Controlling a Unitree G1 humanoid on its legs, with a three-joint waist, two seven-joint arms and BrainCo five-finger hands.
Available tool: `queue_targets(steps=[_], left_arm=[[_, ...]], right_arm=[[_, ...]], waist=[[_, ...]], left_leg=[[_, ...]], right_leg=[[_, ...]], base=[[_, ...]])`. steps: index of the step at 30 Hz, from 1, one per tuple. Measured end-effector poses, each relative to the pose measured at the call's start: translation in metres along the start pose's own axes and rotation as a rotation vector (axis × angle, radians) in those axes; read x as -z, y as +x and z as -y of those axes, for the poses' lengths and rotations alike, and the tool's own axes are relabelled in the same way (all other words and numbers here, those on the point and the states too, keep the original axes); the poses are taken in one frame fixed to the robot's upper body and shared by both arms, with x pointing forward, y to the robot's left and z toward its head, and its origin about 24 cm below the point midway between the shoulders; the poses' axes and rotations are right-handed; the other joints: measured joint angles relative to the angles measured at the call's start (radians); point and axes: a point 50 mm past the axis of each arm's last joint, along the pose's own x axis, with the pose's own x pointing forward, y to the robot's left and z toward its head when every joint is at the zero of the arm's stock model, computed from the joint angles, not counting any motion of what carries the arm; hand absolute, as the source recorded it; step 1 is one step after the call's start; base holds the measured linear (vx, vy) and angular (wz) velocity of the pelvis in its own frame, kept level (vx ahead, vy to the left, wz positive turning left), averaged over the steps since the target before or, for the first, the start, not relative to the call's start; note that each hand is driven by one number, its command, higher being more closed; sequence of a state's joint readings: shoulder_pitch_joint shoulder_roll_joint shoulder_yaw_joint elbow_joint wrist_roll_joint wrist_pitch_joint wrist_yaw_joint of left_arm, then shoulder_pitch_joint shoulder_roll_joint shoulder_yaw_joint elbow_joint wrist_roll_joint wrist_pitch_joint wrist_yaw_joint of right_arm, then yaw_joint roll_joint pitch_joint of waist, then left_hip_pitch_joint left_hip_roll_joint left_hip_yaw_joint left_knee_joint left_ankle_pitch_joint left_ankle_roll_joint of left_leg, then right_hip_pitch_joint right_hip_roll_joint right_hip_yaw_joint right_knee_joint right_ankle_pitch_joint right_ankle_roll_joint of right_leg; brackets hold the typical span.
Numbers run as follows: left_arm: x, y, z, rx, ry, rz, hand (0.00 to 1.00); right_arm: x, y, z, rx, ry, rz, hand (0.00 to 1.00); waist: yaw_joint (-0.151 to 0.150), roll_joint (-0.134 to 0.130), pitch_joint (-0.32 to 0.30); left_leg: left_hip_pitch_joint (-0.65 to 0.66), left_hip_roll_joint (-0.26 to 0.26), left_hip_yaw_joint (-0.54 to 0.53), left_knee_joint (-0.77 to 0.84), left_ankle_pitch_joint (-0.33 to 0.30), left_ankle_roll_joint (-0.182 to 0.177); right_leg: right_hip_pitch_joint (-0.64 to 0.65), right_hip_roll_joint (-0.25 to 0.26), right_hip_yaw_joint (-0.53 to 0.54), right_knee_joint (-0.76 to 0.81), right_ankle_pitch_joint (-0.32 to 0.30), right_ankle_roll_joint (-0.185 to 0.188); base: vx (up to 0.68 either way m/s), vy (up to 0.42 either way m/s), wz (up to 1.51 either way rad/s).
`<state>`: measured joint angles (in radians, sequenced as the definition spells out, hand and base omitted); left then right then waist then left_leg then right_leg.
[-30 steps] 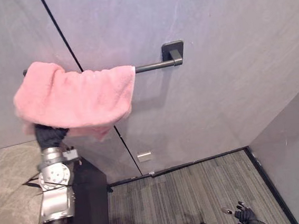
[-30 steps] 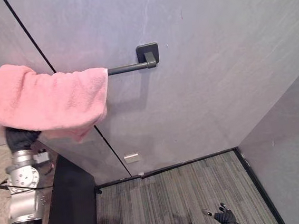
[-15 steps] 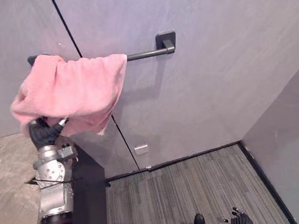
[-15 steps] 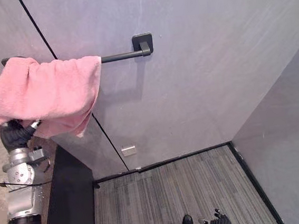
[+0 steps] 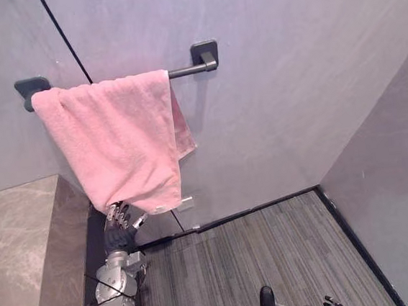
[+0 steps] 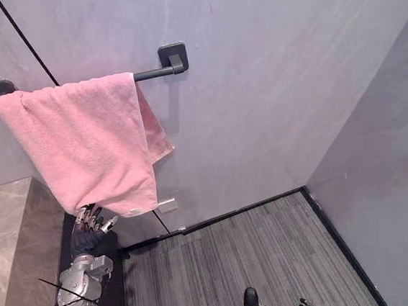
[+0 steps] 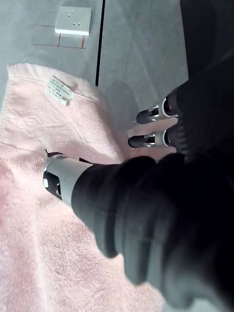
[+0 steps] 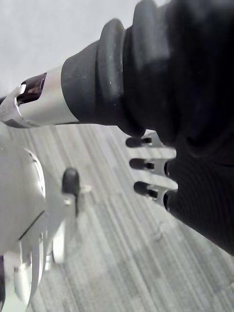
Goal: Organize washtable
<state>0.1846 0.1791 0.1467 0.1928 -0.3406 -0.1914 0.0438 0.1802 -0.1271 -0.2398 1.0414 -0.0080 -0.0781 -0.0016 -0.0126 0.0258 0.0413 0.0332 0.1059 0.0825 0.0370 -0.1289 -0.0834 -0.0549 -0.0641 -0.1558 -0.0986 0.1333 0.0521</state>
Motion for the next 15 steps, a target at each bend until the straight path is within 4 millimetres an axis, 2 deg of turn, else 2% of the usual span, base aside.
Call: queue_targets(steps=[8, 12, 15], left_arm=[[0.004, -0.004, -0.006, 0.011, 0.018, -0.036, 0.00], [-0.010, -0.007, -0.009, 0.054, 0.047, 0.011, 0.00], [-0.013, -0.012, -0.009, 0.080, 0.031, 0.019, 0.00]], right_arm=[[-0.020, 0.005, -0.005, -0.013, 0.001, 0.052, 0.00], [-0.027, 0.007, -0.007, -0.018, 0.001, 0.070, 0.00], [-0.027, 0.007, -0.007, -0.018, 0.002, 0.069, 0.00]], waist=[[0.005, -0.001, -0.001], [0.005, -0.003, 0.000], [0.003, -0.002, 0.002]], left_leg=[[0.017, -0.012, -0.008, -0.002, 0.000, 0.000], [0.017, -0.014, -0.011, -0.002, 0.000, 0.001], [0.017, -0.013, -0.011, -0.001, 0.000, 0.002]], right_leg=[[0.022, -0.010, -0.016, 0.000, -0.006, 0.000], [0.024, -0.012, -0.020, 0.000, -0.006, 0.000], [0.023, -0.011, -0.017, 0.000, -0.007, -0.001]], base=[[0.07, 0.031, 0.07], [-0.02, 0.005, 0.02], [-0.07, -0.020, -0.02]])
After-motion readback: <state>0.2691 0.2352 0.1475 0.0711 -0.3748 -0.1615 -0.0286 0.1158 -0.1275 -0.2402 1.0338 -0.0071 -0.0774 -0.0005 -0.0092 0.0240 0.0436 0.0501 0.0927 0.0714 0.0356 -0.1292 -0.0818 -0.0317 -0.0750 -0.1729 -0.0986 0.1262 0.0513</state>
